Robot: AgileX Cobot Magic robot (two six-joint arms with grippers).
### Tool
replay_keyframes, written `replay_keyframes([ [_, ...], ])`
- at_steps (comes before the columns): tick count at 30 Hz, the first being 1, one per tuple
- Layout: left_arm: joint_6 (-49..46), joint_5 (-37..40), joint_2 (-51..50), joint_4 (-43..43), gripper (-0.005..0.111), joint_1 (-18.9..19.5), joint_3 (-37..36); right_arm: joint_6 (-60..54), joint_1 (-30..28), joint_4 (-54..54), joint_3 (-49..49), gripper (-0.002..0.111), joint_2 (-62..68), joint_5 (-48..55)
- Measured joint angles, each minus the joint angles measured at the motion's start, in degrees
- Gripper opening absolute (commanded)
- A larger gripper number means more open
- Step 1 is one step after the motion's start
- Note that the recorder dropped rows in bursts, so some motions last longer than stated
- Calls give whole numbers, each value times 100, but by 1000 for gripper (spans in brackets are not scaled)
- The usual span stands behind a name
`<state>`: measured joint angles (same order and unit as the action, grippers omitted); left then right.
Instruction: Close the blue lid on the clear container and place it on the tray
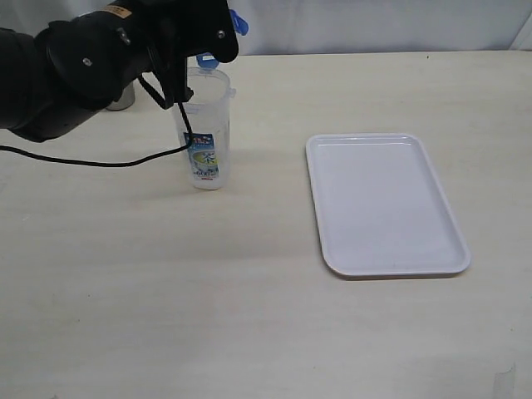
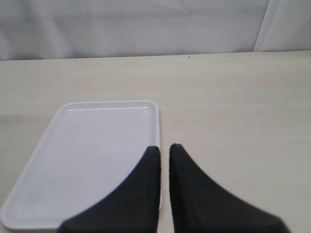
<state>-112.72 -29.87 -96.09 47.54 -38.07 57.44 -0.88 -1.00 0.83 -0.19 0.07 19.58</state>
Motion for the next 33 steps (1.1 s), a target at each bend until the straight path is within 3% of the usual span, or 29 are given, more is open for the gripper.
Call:
replay_keyframes([
  [33, -574, -1, 73, 701, 0, -49, 0, 0, 0, 0, 0, 7, 0, 0],
])
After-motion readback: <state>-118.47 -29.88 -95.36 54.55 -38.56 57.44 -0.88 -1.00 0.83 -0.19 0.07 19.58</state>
